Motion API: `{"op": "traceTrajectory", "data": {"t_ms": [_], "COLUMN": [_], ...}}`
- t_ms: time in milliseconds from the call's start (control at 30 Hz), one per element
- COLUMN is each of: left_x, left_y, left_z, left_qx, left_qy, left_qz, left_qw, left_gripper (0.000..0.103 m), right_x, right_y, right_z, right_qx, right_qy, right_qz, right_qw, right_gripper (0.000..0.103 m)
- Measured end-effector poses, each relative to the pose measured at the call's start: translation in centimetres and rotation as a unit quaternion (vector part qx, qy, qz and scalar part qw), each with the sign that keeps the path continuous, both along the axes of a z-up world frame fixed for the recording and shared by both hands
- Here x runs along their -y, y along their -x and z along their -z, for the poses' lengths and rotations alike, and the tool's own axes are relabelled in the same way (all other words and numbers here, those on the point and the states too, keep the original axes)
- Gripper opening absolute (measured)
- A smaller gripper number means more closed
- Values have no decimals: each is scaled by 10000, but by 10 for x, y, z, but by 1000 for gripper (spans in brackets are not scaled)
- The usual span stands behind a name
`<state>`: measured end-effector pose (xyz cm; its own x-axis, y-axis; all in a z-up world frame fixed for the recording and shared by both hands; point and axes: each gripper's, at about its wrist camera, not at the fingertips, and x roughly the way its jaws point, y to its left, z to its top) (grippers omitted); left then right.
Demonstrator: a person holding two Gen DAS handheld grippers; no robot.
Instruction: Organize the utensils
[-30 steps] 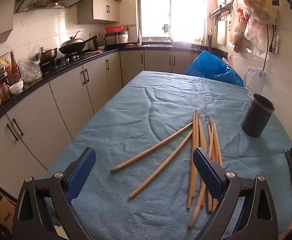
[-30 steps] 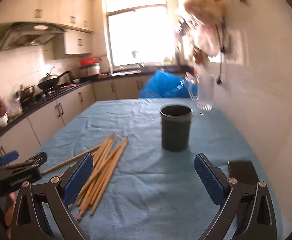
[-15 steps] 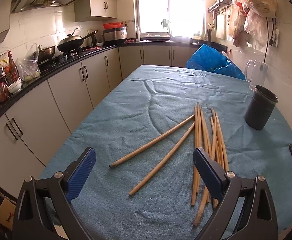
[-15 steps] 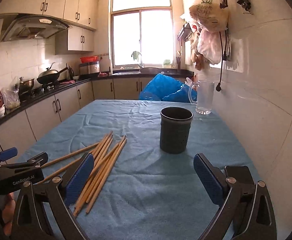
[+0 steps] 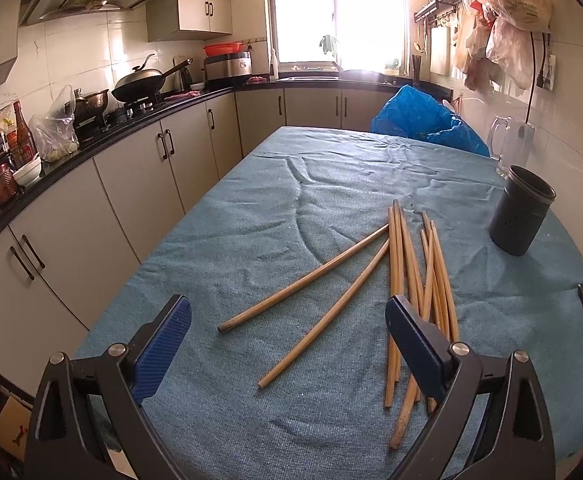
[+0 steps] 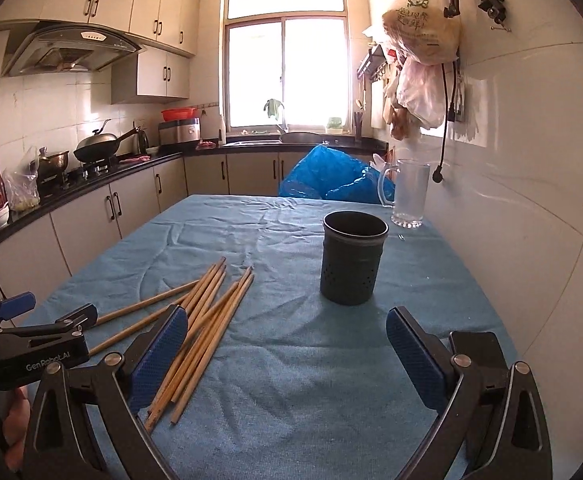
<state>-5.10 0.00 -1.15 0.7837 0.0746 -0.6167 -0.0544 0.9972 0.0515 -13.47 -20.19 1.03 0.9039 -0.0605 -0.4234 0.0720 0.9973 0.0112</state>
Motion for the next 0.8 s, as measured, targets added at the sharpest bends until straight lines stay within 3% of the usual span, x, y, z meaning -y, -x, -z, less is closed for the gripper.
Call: {"op": "traceTrajectory", "data": {"t_ms": [800], "left_x": [3], "left_y": [5], "left_z": [0], "left_qx": [58], "left_qy": [-21], "left_qz": [34], "left_qw": [10000], "left_gripper": [97], "right_x": [2], "right_y": [2], "right_z": [2], "right_qx": [-82], "right_qy": [-39], "right_qz": [15], "right_qw": [10000], "right_gripper": [101]}}
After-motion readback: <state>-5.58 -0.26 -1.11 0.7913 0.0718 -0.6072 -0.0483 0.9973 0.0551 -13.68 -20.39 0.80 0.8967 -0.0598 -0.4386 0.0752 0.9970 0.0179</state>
